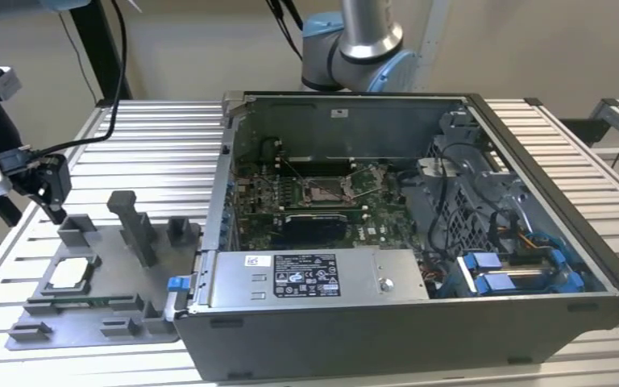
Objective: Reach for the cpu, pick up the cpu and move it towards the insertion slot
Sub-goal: 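Pick up the cpu and move it towards the insertion slot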
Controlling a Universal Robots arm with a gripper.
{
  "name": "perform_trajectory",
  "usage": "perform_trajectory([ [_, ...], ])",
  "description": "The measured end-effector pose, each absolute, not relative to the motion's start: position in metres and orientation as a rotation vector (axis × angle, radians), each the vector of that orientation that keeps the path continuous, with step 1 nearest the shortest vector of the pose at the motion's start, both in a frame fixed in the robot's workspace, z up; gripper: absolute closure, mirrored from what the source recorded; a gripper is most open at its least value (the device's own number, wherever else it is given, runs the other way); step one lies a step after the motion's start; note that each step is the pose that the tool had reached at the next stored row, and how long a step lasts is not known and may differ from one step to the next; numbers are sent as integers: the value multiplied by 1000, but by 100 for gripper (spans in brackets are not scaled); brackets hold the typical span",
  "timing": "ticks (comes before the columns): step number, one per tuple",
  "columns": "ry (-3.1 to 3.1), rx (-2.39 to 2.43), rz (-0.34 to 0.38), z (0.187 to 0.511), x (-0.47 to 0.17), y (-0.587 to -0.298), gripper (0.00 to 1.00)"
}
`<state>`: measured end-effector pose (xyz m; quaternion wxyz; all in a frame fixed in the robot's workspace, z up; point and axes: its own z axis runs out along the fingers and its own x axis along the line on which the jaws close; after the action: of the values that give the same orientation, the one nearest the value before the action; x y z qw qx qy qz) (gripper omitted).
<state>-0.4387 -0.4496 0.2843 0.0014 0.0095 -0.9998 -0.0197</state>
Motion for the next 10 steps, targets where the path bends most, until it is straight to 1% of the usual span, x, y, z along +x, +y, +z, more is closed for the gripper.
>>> perform_trajectory([
  [10,-3138,30,-62,276,-440,-450,0],
])
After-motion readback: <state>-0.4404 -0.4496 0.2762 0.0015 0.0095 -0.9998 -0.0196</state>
